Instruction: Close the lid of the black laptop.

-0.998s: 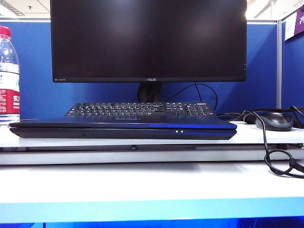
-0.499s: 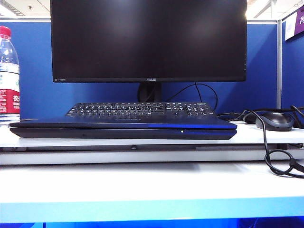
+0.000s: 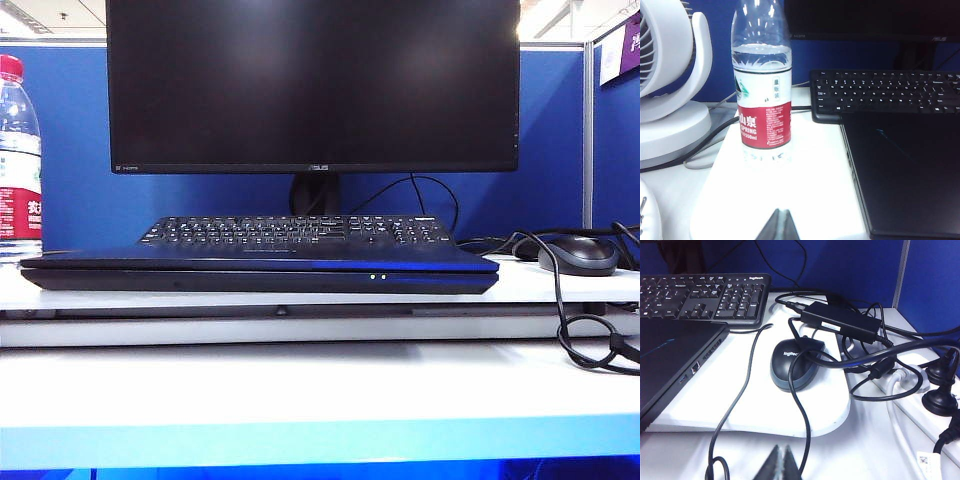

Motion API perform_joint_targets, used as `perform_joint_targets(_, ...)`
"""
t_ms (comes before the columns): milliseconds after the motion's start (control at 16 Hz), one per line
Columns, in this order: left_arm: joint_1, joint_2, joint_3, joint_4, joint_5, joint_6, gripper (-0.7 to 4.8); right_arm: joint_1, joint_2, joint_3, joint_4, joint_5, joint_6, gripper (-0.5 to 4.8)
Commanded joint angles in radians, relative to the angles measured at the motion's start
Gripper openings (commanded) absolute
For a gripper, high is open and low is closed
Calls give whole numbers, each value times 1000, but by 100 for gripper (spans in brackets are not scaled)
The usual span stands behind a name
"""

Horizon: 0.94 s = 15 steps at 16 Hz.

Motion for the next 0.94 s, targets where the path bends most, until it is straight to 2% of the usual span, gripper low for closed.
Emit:
perform_joint_targets(62,1,-2,0,10,-2,-3,-5,0,-2,-4,20,-3,5,-1)
perform_joint_targets(936,1,-2,0,10,-2,-3,-5,1,-2,-3,13,-2,21,-1)
